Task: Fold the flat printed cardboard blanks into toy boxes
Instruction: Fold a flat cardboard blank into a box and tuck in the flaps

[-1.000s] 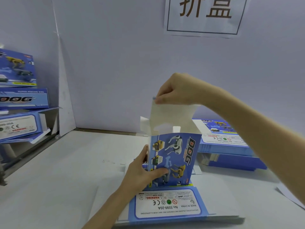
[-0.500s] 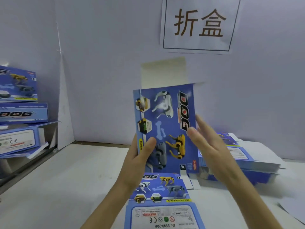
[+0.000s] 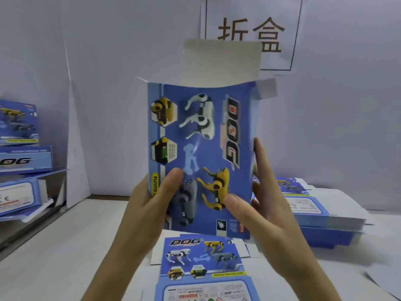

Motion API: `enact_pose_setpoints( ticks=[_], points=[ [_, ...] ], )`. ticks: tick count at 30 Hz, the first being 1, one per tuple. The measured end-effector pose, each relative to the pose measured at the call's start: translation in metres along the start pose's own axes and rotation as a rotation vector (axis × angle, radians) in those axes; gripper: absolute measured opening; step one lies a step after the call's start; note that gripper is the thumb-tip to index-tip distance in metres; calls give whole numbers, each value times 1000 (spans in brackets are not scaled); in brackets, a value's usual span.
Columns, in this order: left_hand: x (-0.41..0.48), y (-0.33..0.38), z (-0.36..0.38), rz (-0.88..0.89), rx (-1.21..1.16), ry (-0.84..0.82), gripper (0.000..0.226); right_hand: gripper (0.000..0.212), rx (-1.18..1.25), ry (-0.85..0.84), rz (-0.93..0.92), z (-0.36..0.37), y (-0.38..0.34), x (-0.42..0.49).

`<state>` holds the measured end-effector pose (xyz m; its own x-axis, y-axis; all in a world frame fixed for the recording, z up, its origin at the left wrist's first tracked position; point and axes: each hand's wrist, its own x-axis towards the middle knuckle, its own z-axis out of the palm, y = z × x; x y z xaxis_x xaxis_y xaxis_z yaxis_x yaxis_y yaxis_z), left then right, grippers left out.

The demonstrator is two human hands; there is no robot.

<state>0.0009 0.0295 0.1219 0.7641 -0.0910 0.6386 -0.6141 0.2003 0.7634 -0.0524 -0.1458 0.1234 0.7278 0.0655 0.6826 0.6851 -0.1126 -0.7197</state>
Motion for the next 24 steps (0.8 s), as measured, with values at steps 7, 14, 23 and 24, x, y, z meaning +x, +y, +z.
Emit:
enact_pose_setpoints(
  ticks=[7, 14, 23, 24],
  points=[
    [-5, 2, 6, 15, -4, 68, 71, 79, 31, 31, -71, 9, -4, -1],
    [-9, -8, 11, 86, 33, 115, 48, 90, -4, 67, 26, 5, 1, -1],
    [-10, -15, 16, 85, 126, 78, 46, 93, 23, 93, 114, -6, 6, 2],
    [-9, -14, 15, 54, 91, 24, 29, 93, 29, 96, 138, -8, 7, 3]
  ],
)
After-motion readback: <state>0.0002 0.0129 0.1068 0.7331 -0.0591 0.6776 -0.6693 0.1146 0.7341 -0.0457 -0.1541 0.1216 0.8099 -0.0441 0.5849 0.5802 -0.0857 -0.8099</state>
